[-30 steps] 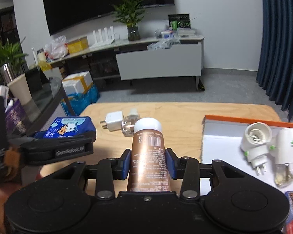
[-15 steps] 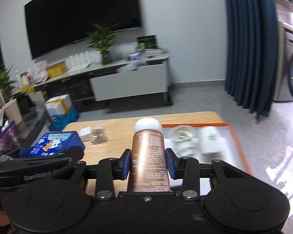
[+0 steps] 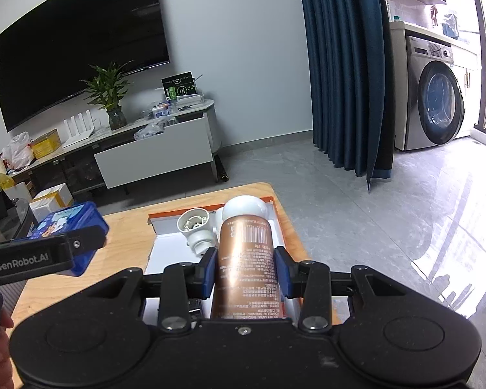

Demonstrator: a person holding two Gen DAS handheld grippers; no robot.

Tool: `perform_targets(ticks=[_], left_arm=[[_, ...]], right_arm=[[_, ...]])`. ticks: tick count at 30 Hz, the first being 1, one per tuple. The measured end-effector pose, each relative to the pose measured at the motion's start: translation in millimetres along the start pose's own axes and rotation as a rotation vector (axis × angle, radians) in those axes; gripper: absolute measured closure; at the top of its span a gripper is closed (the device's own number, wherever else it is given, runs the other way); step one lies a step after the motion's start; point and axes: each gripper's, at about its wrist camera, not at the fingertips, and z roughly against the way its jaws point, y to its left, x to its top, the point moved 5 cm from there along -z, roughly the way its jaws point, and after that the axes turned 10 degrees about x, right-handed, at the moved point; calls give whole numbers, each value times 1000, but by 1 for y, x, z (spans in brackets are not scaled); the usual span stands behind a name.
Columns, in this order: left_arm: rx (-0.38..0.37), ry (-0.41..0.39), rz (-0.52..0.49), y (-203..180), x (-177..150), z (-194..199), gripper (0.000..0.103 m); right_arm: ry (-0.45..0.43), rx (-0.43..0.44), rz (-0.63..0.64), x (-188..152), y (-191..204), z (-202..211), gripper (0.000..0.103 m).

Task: Organize rigid objects
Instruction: 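Carry the blue tin and bronze tube bottle over the tray with both tools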

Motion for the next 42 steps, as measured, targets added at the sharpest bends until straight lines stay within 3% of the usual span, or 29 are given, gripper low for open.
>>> perform_targets(ticks=[42], left_arm=[[-2, 16, -11, -13, -8, 9, 9]], right_arm=[[58, 34, 88, 7, 16, -9, 56]])
